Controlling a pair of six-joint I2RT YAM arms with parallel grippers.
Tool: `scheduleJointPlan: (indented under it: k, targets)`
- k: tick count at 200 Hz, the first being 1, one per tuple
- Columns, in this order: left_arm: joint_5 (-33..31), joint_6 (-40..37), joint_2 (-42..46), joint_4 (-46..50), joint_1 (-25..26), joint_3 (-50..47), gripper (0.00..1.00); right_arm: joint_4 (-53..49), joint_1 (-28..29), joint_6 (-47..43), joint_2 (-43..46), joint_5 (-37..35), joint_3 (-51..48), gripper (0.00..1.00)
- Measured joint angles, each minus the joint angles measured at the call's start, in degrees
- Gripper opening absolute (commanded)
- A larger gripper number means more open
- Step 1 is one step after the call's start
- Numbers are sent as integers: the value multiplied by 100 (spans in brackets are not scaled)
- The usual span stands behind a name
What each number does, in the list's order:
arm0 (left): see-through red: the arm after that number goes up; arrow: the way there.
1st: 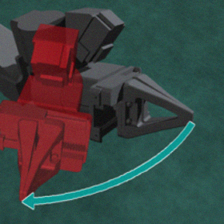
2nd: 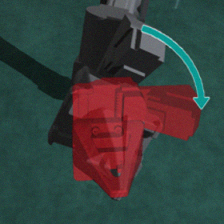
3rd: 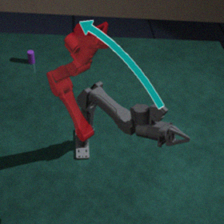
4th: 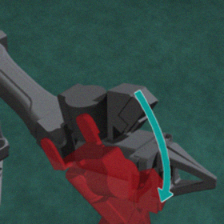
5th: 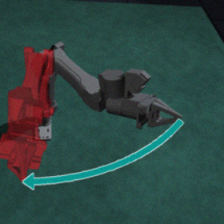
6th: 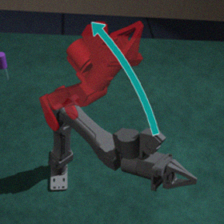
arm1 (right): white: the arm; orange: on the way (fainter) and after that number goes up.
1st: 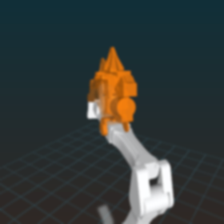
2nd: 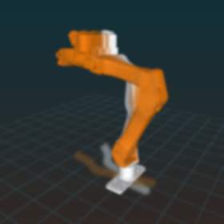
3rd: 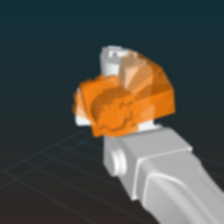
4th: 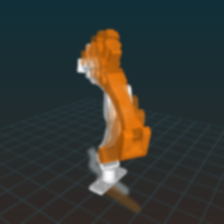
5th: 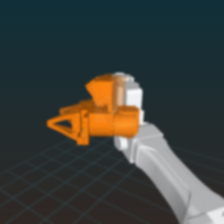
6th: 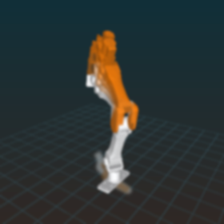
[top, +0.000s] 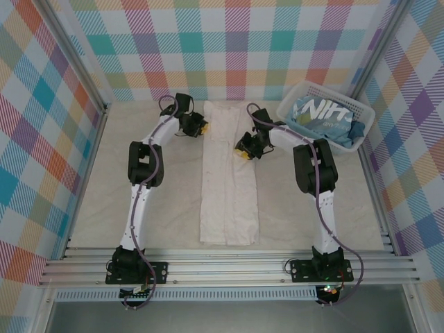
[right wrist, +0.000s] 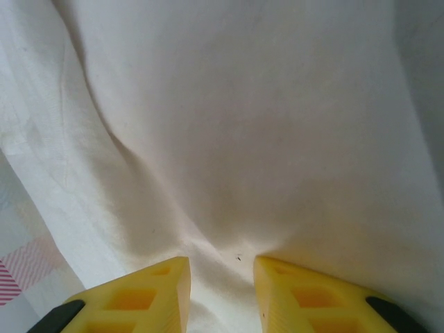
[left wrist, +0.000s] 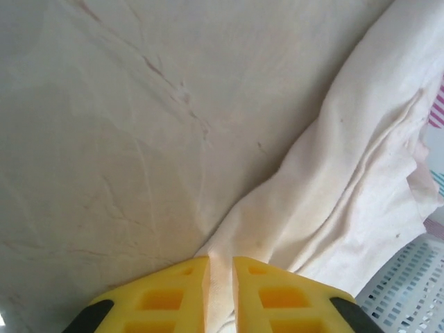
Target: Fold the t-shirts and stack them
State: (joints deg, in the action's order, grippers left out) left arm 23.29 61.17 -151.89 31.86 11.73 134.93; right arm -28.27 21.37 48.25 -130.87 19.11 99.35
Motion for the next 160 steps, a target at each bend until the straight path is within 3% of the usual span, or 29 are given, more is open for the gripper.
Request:
scheduleJointPlan:
  k: [53, 80, 119, 160]
  targets:
    - [-459, -339, 337, 660, -50, -133, 27, -282, -31, -42, -20, -199, 190, 33]
    - [-627, -538, 1641, 763, -59, -1674, 27, -365, -31, -160, 262, -459, 0, 33]
    - [-356, -758, 3595, 638, 76, -3762, 26, -216, -35, -212, 1513, -503, -988, 33]
    - [42, -743, 4371, 369, 680, -5460, 26, 76, 166, -151, 2081, -304, -1954, 33]
